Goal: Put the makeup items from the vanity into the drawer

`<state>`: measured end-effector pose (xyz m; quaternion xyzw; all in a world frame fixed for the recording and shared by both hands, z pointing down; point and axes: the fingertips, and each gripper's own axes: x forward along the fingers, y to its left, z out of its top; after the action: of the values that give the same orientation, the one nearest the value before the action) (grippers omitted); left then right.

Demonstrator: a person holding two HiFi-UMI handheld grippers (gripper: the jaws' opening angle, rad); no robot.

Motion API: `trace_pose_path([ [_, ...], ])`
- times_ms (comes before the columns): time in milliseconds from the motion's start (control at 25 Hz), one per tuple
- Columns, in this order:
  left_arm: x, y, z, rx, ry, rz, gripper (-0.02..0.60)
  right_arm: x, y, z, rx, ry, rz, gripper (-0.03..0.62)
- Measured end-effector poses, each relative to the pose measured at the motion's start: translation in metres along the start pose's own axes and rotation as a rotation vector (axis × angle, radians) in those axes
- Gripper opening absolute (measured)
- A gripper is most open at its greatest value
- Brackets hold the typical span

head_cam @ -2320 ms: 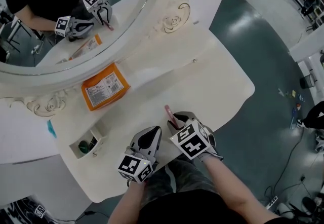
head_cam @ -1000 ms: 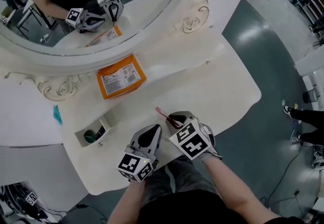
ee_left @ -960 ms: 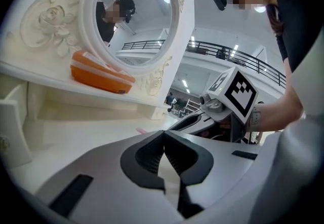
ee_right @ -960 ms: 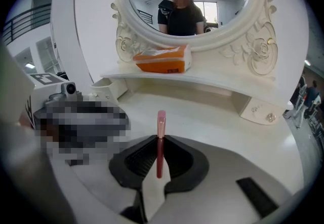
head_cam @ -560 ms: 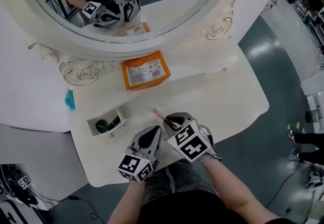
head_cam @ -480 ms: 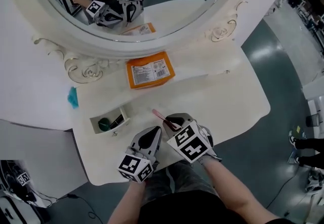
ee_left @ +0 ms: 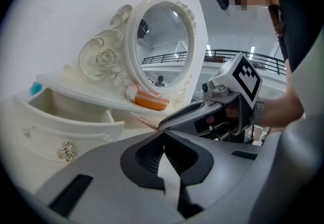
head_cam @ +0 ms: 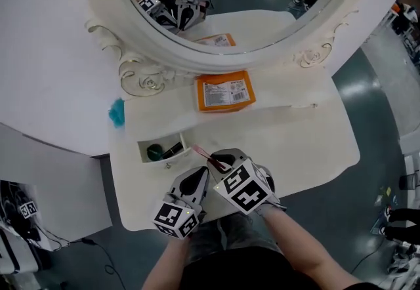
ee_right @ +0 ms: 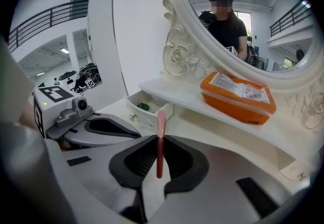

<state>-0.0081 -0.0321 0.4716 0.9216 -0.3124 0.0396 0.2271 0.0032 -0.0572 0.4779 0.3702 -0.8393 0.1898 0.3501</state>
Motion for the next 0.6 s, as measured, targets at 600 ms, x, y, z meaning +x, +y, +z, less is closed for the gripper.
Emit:
trace_pose_path([
  [600,-0.039,0.042,0.016,-0.019,-0.066,0.124,0.014,0.033,0.041,0.048,-0.135,-0.006,0.097,0.055],
])
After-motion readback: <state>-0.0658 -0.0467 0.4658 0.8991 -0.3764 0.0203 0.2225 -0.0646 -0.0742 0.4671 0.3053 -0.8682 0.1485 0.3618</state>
